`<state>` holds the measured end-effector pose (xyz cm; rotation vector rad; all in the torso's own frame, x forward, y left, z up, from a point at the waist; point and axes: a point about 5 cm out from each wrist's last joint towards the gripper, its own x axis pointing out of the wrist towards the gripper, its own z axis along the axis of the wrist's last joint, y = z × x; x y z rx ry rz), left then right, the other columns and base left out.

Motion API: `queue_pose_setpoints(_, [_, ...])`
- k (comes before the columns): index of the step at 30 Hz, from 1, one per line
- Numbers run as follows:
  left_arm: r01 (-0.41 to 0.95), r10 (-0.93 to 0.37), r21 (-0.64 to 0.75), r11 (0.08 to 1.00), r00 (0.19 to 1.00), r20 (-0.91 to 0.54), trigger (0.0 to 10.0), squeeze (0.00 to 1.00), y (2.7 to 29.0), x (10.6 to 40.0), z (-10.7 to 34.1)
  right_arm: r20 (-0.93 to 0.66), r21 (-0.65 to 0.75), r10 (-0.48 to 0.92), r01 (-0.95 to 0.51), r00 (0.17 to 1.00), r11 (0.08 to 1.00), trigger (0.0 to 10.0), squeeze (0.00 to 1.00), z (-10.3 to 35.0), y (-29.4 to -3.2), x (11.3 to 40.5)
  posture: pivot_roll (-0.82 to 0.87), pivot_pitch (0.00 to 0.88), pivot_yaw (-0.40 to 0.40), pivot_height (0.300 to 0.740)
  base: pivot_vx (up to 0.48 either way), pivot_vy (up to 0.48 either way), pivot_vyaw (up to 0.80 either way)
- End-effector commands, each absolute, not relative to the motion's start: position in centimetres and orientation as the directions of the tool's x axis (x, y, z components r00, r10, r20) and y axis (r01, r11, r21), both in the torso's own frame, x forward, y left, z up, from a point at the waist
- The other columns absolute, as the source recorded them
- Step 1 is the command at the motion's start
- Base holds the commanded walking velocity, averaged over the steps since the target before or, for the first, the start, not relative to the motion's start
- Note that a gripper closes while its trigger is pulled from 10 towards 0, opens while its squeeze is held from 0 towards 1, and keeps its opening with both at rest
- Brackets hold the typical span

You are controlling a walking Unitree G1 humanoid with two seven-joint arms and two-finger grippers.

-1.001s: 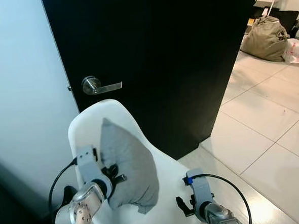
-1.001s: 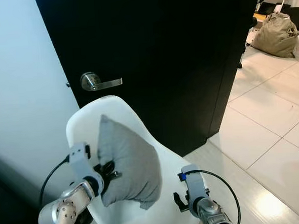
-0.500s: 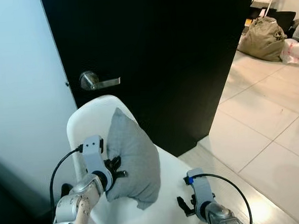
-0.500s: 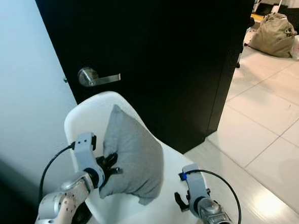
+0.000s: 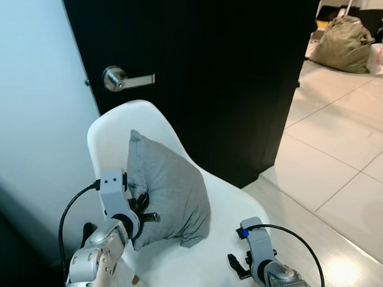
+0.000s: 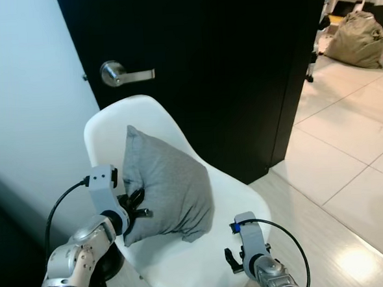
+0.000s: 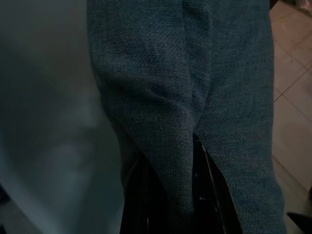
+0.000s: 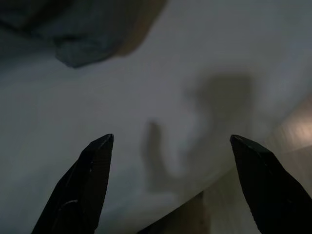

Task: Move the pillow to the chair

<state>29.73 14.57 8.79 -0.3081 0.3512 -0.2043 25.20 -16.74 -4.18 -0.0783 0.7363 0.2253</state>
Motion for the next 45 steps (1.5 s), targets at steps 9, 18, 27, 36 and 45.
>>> queue_pose_setpoints(9, [0.131, -0.249, -0.311, 0.941, 0.892, -0.377, 10.0, 0.0, 14.1, 29.2, 7.3, -0.687, 0.017, 0.184, -0.237, 0.703, 0.971, 10.0, 0.0, -4.5, -16.7, 24.9, 0.02, 0.032, -0.037, 0.635, 0.0, 0.0, 0.0])
queue_pose_setpoints(18, [0.15, -0.272, -0.33, 0.932, 0.892, -0.362, 10.0, 0.0, 14.2, 29.2, 7.2, -0.711, 0.005, 0.179, -0.25, 0.679, 0.968, 10.0, 0.0, -4.8, -16.5, 24.5, 0.02, 0.036, -0.036, 0.625, 0.0, 0.0, 0.0])
queue_pose_setpoints(27, [0.182, -0.273, -0.269, 0.946, 0.892, -0.359, 10.0, 0.0, 15.2, 29.6, 7.4, -0.694, 0.016, 0.187, -0.246, 0.695, 0.969, 10.0, 0.0, -4.7, -16.5, 24.6, 0.02, 0.036, -0.038, 0.592, 0.0, 0.0, 0.0])
queue_pose_setpoints(36, [0.154, -0.178, -0.095, 0.984, 0.914, -0.366, 10.0, 0.0, 17.1, 30.1, 8.5, -0.698, 0.01, 0.184, -0.247, 0.692, 0.969, 10.0, 0.0, -4.7, -16.7, 24.5, 0.02, 0.033, -0.038, 0.592, 0.0, 0.0, 0.0])
queue_pose_setpoints(45, [0.075, -0.028, 0.078, 0.994, 0.875, -0.484, 10.0, 0.0, 17.5, 26.9, 7.1, -0.705, 0.008, 0.191, -0.261, 0.683, 0.965, 10.0, 0.0, -4.8, -16.7, 24.4, 0.03, 0.035, -0.043, 0.592, 0.0, 0.0, 0.0])
